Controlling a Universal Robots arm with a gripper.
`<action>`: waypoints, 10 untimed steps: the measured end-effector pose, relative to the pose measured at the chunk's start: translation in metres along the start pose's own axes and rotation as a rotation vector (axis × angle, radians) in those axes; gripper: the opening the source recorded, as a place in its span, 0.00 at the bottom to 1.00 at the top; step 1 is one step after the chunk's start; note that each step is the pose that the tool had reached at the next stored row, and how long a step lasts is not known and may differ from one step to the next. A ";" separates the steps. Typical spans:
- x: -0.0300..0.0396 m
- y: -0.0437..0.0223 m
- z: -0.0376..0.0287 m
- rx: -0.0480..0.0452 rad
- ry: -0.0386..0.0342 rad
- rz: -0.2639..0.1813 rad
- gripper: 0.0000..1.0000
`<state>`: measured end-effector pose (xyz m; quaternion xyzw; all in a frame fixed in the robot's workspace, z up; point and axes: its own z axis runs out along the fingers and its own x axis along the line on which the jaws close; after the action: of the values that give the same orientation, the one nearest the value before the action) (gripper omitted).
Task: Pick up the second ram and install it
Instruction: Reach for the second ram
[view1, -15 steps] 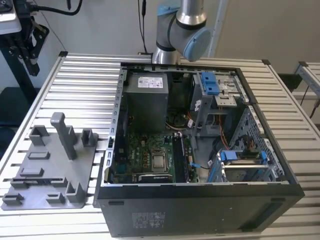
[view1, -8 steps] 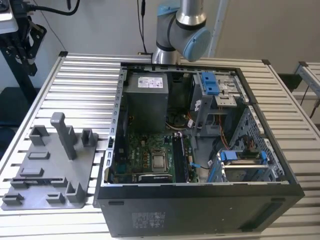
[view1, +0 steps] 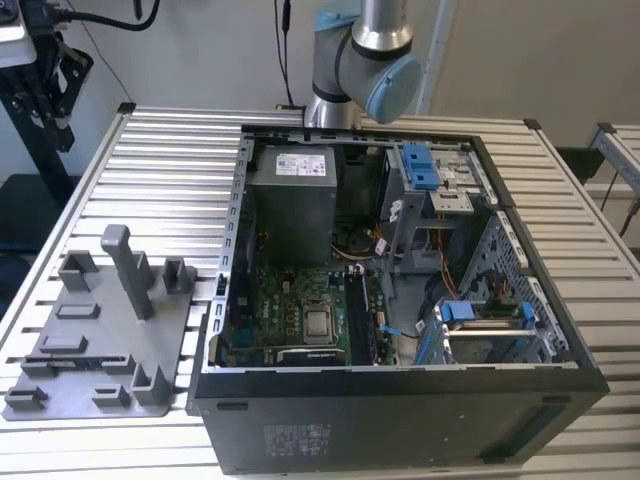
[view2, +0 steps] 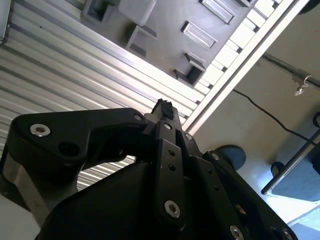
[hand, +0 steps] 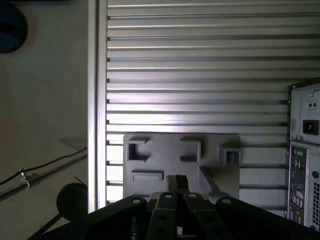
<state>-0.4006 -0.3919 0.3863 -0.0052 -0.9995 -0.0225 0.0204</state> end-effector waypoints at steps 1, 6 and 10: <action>0.0000 -0.0006 0.0000 0.0000 -0.0001 0.000 0.11; -0.0001 -0.0079 0.0001 0.0000 -0.0001 0.000 0.11; -0.0001 -0.0151 0.0006 -0.0001 -0.0001 -0.001 0.11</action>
<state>-0.4007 -0.4069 0.3850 -0.0048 -0.9995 -0.0225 0.0204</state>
